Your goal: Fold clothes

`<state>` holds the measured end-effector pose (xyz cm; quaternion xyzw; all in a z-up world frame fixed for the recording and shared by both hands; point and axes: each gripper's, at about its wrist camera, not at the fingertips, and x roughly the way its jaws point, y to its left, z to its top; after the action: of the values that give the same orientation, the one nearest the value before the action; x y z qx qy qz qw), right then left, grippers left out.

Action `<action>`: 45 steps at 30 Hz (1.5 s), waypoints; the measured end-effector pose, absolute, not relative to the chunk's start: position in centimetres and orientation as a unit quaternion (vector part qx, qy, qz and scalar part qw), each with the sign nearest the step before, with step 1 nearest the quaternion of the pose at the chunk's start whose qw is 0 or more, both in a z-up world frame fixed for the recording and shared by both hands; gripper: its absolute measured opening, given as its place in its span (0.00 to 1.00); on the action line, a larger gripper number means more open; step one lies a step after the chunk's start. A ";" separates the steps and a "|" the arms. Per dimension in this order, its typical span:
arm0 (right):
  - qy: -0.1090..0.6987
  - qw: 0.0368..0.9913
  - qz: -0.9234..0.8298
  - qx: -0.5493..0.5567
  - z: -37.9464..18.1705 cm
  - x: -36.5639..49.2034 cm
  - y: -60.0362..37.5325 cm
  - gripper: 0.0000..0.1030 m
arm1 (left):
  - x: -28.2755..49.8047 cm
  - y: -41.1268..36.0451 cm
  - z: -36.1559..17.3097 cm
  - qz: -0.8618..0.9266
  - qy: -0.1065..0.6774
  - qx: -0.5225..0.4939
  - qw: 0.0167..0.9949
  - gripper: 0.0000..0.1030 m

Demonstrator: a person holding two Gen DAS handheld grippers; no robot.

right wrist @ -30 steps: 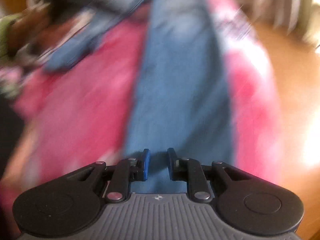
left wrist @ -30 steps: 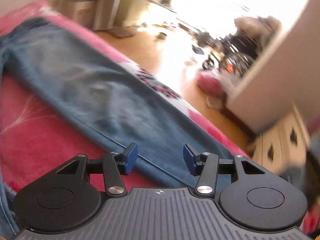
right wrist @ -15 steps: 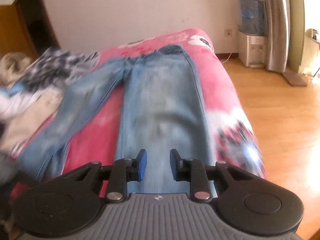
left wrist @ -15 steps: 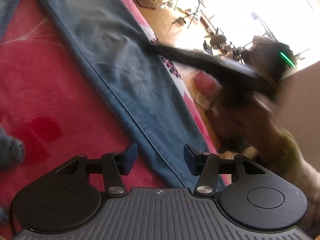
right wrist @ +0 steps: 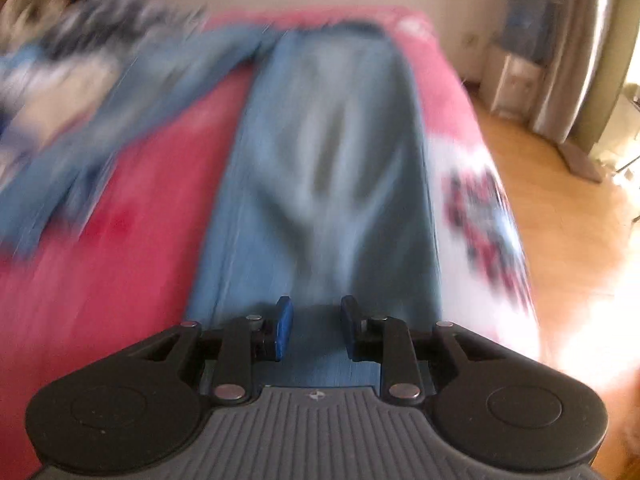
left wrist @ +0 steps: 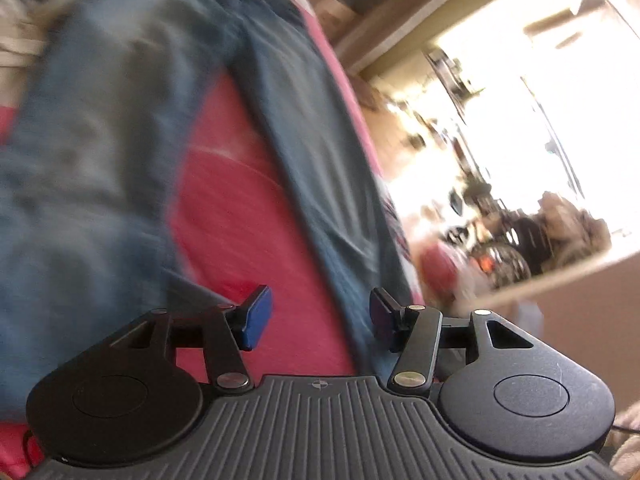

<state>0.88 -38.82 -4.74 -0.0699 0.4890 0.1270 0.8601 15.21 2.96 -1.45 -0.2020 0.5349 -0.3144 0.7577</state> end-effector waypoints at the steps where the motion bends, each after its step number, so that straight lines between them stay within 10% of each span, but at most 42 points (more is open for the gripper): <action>1: 0.510 0.845 0.138 -0.082 -4.2 -0.4 -38.7 0.27 | 15.3 3.9 -1.4 -0.301 0.535 -0.208 0.762 0.53; 11: 0.465 0.863 0.175 -0.090 -2.1 12.4 -33.0 0.27 | 12.1 11.6 -0.1 -0.167 0.524 -0.180 0.815 0.53; 23: 0.421 0.747 0.450 -0.250 -2.4 -1.8 -23.3 0.28 | 7.3 14.9 -2.0 -0.113 0.542 -0.070 0.830 0.59; 35: 0.441 0.851 0.280 0.046 -1.2 18.2 -22.8 0.30 | 11.1 15.1 -6.3 -0.122 0.532 -0.140 0.826 0.65; 38: 0.464 0.840 0.254 0.125 -2.1 22.3 -23.2 0.30 | 11.4 14.5 -7.6 -0.107 0.533 -0.145 0.827 0.48; 45: 0.417 0.865 0.242 0.138 0.0 30.9 -19.4 0.30 | 11.0 14.3 -7.8 -0.086 0.531 -0.162 0.827 0.42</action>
<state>30.90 -19.42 -0.03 0.1378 0.4169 0.2421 0.8652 11.02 14.34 -7.85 -0.1620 0.5307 -0.0863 0.8274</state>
